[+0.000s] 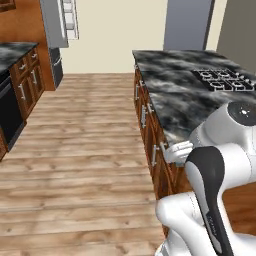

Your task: Pick the two mangos from the fridge and place them on the plate next to the blender to make a fruit smoothie.

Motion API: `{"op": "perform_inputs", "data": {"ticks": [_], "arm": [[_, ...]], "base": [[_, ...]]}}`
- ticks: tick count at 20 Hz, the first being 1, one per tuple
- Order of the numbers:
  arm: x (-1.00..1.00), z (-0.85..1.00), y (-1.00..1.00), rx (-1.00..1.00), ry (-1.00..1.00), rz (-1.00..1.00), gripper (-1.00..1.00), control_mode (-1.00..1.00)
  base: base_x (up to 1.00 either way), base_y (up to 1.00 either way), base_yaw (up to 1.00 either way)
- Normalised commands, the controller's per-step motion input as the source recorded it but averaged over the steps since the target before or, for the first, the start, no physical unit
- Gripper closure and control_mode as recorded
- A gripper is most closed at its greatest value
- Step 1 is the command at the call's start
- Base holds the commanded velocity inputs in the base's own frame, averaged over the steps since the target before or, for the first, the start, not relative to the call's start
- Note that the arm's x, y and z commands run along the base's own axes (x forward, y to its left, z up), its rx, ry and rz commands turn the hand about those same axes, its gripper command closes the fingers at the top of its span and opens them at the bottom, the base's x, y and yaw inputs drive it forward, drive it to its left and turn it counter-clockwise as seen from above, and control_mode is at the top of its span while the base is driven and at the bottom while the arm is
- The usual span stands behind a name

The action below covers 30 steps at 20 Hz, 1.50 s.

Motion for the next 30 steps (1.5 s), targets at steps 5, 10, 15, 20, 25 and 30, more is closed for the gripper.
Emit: {"op": "perform_inputs", "data": {"ticks": [5,10,15,20,25,30], "arm": [[0.0,0.0,0.0,0.0,0.0,0.0,-1.0,1.0],[0.0,0.0,0.0,0.0,0.0,0.0,-1.0,1.0],[0.0,0.0,0.0,0.0,0.0,0.0,-1.0,1.0],[0.0,0.0,0.0,0.0,0.0,0.0,-1.0,1.0],[0.0,0.0,0.0,0.0,0.0,0.0,-1.0,1.0],[0.0,0.0,0.0,0.0,0.0,0.0,-1.0,1.0]], "base": [[1.0,0.52,-0.06],[1.0,0.18,-0.03],[1.0,0.23,0.0],[1.0,0.84,-0.02],[1.0,0.52,-0.04],[1.0,0.17,0.0]]}}
